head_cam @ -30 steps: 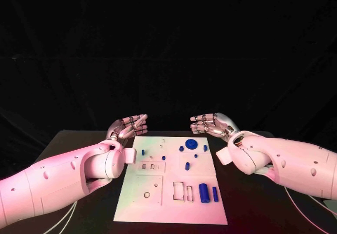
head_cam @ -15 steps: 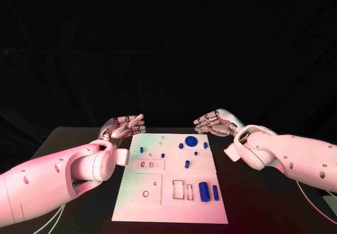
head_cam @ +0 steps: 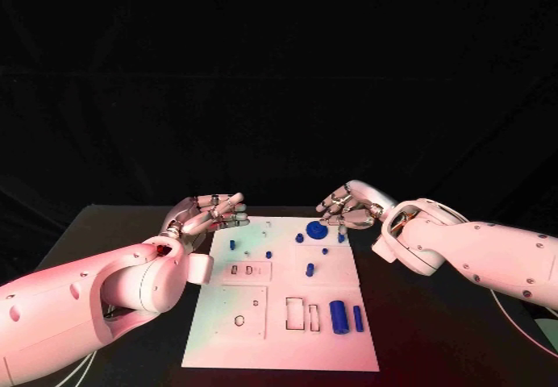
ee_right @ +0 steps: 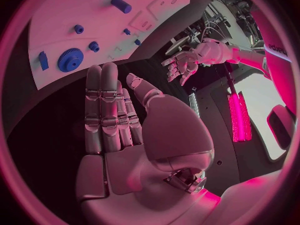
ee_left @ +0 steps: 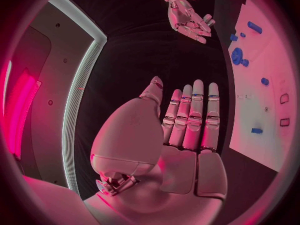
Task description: Assemble the parts on the task board
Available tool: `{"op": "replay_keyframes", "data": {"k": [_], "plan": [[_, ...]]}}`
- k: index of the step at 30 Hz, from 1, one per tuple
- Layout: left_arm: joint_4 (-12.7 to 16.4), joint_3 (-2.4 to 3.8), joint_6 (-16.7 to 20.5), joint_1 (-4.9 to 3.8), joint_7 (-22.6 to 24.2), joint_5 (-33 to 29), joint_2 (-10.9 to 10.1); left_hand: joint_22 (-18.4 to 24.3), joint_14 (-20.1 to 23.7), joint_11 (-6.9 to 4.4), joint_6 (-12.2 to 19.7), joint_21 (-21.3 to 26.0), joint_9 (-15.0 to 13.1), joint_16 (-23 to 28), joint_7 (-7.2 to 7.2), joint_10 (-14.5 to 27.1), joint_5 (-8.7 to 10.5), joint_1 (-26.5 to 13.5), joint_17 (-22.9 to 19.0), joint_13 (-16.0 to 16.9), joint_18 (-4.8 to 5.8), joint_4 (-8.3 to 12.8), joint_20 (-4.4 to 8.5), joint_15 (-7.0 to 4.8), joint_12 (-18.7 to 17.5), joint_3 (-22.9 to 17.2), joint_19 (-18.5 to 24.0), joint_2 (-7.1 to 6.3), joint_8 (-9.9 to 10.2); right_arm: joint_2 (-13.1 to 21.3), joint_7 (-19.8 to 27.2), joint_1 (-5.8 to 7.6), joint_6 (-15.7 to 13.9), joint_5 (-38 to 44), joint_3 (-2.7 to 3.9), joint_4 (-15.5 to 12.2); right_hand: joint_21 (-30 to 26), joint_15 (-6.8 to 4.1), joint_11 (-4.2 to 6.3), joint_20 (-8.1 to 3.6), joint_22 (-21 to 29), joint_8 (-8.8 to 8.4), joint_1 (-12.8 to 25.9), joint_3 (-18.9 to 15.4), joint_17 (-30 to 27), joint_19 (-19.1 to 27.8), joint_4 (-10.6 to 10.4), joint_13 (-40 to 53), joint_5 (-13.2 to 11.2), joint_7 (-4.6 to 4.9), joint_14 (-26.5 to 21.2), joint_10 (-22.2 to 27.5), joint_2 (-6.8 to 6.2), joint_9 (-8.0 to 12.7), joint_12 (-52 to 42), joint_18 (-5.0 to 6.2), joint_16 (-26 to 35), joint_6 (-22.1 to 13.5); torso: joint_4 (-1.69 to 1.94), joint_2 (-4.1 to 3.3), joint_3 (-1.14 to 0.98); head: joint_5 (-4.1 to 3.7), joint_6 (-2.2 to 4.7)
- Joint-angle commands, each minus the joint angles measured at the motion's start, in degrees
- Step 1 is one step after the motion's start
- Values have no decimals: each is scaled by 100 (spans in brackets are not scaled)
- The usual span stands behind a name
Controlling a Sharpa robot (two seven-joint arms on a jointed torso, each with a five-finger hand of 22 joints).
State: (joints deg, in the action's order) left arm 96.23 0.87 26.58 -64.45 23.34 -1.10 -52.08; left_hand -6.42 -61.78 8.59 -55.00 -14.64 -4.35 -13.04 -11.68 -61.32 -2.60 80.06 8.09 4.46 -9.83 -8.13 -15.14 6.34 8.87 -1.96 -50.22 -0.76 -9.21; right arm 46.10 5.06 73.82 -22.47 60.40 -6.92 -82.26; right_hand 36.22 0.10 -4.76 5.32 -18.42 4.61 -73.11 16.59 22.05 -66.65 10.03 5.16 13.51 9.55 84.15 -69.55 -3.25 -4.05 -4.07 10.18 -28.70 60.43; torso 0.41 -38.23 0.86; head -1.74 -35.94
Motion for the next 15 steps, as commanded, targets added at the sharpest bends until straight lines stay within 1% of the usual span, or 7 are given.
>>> {"op": "replay_keyframes", "data": {"k": [1, 2, 4, 6, 8, 10, 15], "plan": [[130, 12, -240, -16, -8, 10, -29, -6, -56, 15, -21, -37, 12, -9, -8, -23, -26, 24, 8, -5, -78, 16, -4, 3, -52, 26, -52, 0, 11, -126, -718, 31, 262, 1392, 3, 53, 173, -19, -34, 12, -138, -29, 18, -2, 304, 18, -60, 5, 39, -36, 169, 233, -91, -4, 15, 5, -381, 29, 50, -99, 11, -41, -14], [169, 15, -241, -20, -11, 4, -39, -6, -56, 15, -21, -37, 13, -9, -8, -23, -26, 24, 8, -5, -78, 16, -4, 4, -53, 26, -52, 0, 11, -172, -790, 40, 294, 1546, 3, 73, 341, -16, -23, -1, -266, -37, 31, -3, 885, -1, -90, 26, 32, -44, 199, 306, -127, -5, -36, 26, -970, 9, 62, -118, 15, -53, -10], [248, 22, -241, -29, -16, -5, -64, -6, -57, 18, -18, -38, 15, -5, -12, -18, -26, 20, 10, -7, -77, 16, -2, 5, -63, 32, -56, 0, 18, -262, -918, 53, 345, 1824, 4, 113, 477, -20, -15, 13, -382, -49, 28, 12, 1641, 15, -119, 42, 30, -81, 235, 391, -135, -3, -58, 15, -1694, -30, 82, -149, 26, -68, -8], [325, 31, -237, -42, -22, -10, -93, -4, -55, 23, -12, -40, 18, 1, -16, -12, -26, 14, 13, -10, -77, 16, -1, 8, -76, 39, -59, -1, 27, -353, -1024, 61, 380, 2065, 4, 163, 1095, -11, -15, 18, -1099, -39, 19, 35, 2537, -158, -167, 87, 26, -88, 224, 465, -167, -10, -140, -63, -2590, -52, 100, -194, 36, -78, -1], [391, 40, -233, -60, -29, -13, -124, -3, -52, 25, -9, -40, 20, 7, -18, -7, -26, 10, 14, -13, -76, 17, 0, 11, -86, 45, -60, -1, 34, -443, -1113, 65, 403, 2277, 3, 224, 1533, -17, -33, 30, -1663, -42, 20, 49, 3067, -302, -199, 104, 26, -100, 240, 533, -179, -10, -166, -139, -3095, -80, 112, -235, 41, -85, 15], [427, 44, -231, -81, -33, -15, -142, -2, -50, 27, -7, -39, 21, 10, -19, -5, -26, 8, 14, -13, -75, 17, 1, 12, -90, 47, -59, -1, 37, -499, -1163, 67, 419, 2406, 3, 265, 1826, -1, -34, 36, -2026, -43, 19, 55, 3412, -373, -229, 124, 21, -93, 229, 595, -206, -10, -204, -176, -3437, -104, 123, -274, 48, -95, 20], [503, 52, -221, -196, -43, -17, -194, 0, -42, 31, -3, -37, 23, 19, -24, 0, -26, 3, 15, -16, -73, 18, 1, 16, -103, 55, -57, -1, 46, -645, -1296, 70, 501, 2760, 2, 370, 2493, 18, -41, 64, -2886, -40, -29, 87, 4154, -577, -284, 145, 20, -117, 242, 771, -233, -13, -282, -286, -4149, -152, 149, -367, 64, -108, 45]]}}
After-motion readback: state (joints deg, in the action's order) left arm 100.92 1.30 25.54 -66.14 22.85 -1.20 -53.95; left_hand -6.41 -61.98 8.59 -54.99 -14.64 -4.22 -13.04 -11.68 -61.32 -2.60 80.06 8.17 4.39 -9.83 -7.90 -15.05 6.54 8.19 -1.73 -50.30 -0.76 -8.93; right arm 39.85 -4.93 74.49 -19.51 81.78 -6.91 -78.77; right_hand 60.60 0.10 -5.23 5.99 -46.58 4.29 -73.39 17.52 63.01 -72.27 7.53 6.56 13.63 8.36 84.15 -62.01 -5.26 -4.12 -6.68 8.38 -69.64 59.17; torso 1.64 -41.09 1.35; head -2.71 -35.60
